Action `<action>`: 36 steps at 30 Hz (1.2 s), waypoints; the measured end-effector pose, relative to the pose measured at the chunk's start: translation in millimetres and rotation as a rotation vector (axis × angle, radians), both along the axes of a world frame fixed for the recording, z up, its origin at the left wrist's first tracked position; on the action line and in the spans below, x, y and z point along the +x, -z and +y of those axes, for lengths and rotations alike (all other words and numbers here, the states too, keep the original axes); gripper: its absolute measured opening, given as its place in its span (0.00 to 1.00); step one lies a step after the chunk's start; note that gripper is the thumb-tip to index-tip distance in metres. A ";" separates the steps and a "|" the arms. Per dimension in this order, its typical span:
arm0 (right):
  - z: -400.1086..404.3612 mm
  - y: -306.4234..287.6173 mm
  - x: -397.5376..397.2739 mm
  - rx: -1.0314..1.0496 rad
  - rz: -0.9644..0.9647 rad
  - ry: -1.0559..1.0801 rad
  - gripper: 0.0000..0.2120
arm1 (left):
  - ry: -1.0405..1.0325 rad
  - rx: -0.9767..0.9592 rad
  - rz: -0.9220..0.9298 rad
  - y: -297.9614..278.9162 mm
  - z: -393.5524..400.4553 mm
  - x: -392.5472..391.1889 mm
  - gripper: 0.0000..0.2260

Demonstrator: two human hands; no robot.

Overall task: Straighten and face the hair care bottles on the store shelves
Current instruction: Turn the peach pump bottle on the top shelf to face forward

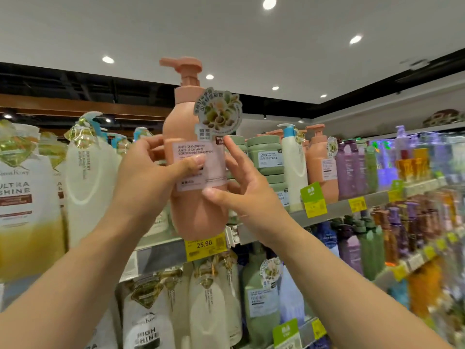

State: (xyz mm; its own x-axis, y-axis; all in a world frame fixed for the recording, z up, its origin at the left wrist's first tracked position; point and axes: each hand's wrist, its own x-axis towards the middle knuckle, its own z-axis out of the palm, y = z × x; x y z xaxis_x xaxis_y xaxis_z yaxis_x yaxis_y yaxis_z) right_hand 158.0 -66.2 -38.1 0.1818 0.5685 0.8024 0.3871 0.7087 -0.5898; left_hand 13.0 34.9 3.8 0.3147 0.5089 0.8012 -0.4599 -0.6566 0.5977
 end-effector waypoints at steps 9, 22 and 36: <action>-68.7 -1.2 116.2 -0.067 0.087 -0.007 0.44 | 0.158 -0.053 0.096 6.9 -58.4 117.6 0.34; -131.5 -11.5 299.6 -0.056 0.168 -0.038 0.56 | 0.101 -0.016 0.295 -19.2 -118.3 270.3 0.30; -140.2 -15.6 375.3 -0.057 0.163 -0.123 0.47 | -0.518 0.133 0.676 -66.8 -63.2 356.5 0.15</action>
State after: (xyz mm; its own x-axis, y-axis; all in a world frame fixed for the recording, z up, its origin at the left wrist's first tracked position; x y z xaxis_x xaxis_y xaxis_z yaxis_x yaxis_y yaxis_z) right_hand 533.3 -206.4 -22.5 0.2330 0.6381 0.7338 0.1955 0.7085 -0.6781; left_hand 369.4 -28.3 70.6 0.4999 0.6353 0.5886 0.3443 -0.7694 0.5381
